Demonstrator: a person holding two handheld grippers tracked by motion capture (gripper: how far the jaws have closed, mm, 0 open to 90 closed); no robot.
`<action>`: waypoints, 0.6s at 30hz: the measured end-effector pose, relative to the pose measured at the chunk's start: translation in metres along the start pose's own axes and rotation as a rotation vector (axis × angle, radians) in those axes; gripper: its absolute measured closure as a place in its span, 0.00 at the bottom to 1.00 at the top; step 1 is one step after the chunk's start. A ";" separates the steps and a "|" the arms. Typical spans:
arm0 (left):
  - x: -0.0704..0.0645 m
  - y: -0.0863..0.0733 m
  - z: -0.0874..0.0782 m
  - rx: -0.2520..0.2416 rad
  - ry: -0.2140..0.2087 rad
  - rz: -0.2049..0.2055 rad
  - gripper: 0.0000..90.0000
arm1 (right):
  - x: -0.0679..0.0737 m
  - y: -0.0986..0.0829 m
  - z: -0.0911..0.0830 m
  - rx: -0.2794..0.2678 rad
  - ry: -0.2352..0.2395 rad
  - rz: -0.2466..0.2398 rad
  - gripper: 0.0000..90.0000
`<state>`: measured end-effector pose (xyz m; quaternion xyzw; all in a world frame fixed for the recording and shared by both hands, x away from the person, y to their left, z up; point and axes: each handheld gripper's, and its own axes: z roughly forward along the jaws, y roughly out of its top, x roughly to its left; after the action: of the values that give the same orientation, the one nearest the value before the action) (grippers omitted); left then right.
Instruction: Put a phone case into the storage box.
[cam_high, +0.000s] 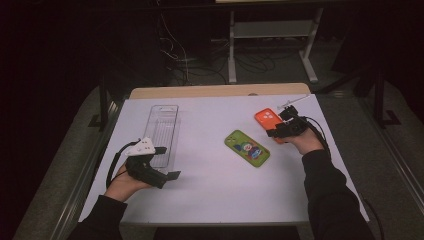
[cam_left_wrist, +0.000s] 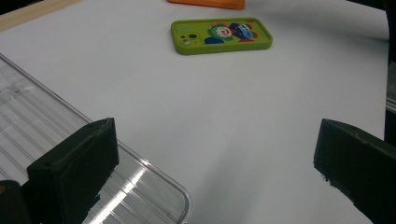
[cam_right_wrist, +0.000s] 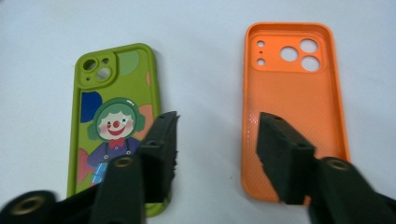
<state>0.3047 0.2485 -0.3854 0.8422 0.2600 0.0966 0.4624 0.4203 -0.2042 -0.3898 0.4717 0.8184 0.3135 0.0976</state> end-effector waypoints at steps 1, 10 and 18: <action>0.000 0.000 0.000 0.000 0.000 0.000 0.00 | 0.000 -0.001 -0.002 -0.006 -0.003 -0.004 0.44; -0.001 -0.001 0.000 0.015 -0.002 -0.002 0.00 | 0.015 -0.031 -0.019 -0.057 0.020 -0.020 0.14; -0.001 -0.002 0.001 0.012 -0.002 -0.005 0.00 | 0.032 -0.063 -0.029 -0.126 0.021 -0.067 0.00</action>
<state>0.3038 0.2485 -0.3875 0.8445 0.2620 0.0932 0.4576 0.3451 -0.2122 -0.4009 0.4338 0.8131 0.3660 0.1291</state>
